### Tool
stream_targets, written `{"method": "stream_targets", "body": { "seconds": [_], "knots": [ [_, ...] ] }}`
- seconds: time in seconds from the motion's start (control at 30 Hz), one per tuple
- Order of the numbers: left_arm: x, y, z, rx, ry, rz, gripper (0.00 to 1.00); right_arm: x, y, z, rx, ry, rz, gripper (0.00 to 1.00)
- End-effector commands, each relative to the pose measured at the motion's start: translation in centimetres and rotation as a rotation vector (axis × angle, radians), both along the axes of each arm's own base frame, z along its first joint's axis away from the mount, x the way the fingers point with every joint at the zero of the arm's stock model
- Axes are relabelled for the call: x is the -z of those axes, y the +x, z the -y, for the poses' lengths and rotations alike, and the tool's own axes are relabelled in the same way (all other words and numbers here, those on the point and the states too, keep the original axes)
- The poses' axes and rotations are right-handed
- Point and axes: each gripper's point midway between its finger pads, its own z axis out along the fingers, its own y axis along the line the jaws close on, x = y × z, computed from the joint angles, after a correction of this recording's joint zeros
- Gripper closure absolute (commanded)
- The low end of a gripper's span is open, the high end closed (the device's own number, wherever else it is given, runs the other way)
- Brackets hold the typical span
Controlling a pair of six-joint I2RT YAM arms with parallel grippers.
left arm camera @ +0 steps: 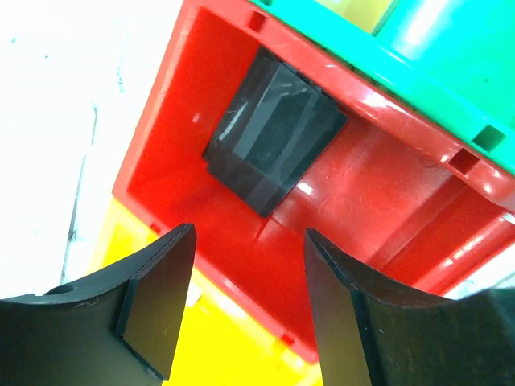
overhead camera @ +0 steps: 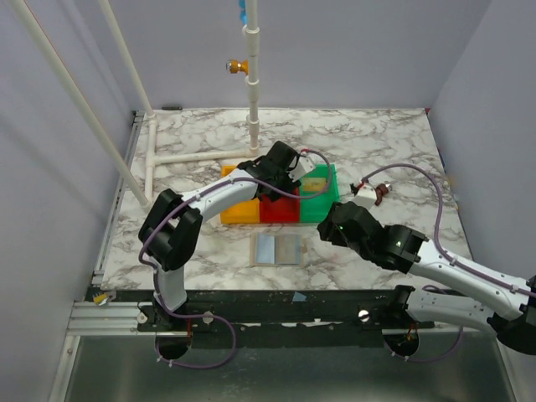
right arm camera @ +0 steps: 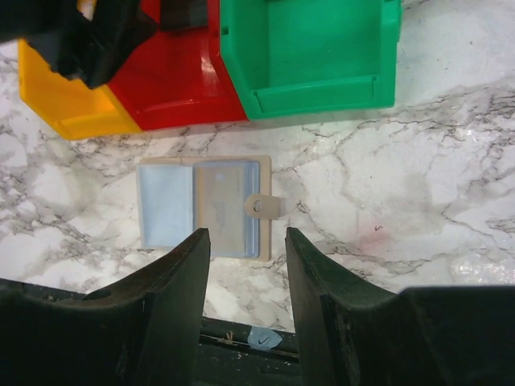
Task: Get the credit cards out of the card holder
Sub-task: Place the credit card in the storage box, then remove the credit card from the card holder.
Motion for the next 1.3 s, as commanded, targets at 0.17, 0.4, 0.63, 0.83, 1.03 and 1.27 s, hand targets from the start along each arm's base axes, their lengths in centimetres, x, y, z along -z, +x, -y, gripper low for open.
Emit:
{"method": "stream_targets", "body": {
  "seconds": [0.17, 0.4, 0.63, 0.83, 1.03, 1.27],
  "knots": [
    [-8.7, -2.0, -1.0, -0.219, -0.241, 0.007, 0.41, 2.7, 0.3, -3.6, -0.123, -0.030, -0.061, 0.55],
    [-10.4, -5.8, -3.2, -0.418, -0.460, -0.146, 0.39, 4.4, 0.2, -5.9, -0.181, -0.048, -0.097, 0.56],
    [-9.6, -10.0, -4.3, -0.470, -0.617, -0.282, 0.38, 6.9, -0.5, -8.3, -0.234, -0.131, -0.138, 0.57],
    [-8.9, -12.4, -4.0, -0.467, -0.761, -0.392, 0.38, 8.4, -0.2, -9.7, -0.258, -0.177, -0.156, 0.57],
    [-7.5, -13.7, -3.3, -0.473, -0.850, -0.484, 0.38, 10.7, 0.1, -10.5, -0.263, -0.233, -0.195, 0.58],
    [-5.5, -14.8, -2.5, -0.486, -0.908, -0.583, 0.38, 13.3, 0.2, -10.5, -0.263, -0.291, -0.229, 0.59]
  ]
}}
